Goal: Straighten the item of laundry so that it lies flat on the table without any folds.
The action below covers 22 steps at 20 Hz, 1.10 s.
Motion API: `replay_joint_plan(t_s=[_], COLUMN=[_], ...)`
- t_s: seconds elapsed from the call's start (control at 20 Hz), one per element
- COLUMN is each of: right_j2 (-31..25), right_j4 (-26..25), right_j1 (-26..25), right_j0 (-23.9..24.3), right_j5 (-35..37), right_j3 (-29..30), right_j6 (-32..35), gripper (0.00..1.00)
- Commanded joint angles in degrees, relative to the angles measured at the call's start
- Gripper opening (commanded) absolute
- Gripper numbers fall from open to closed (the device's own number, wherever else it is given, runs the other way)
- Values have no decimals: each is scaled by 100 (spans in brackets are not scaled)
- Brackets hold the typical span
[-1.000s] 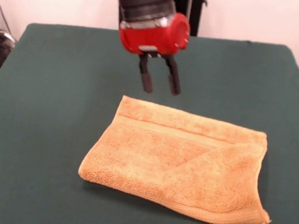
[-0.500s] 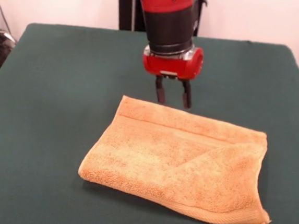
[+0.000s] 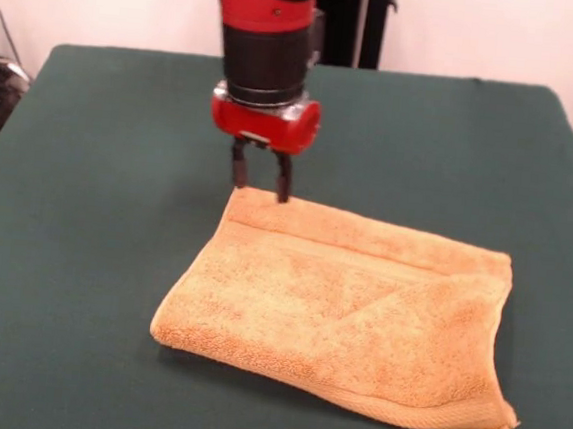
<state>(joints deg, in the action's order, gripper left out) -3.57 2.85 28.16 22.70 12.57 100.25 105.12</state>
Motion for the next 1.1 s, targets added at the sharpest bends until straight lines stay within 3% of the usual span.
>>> replay_joint_plan(t_s=[0.05, 0.25, 0.75, 1.1], right_j2=[148, 36, -741, -955], right_j4=[105, 102, -206, -271], right_j1=[-32, -138, -1156, -1312], right_j0=[-43, 7, 341, 470], right_j5=[313, 236, -584, -758], right_j3=[-363, -421, -1032, -1085], right_j6=[762, 723, 370, 439], gripper=[100, 100, 100, 100])
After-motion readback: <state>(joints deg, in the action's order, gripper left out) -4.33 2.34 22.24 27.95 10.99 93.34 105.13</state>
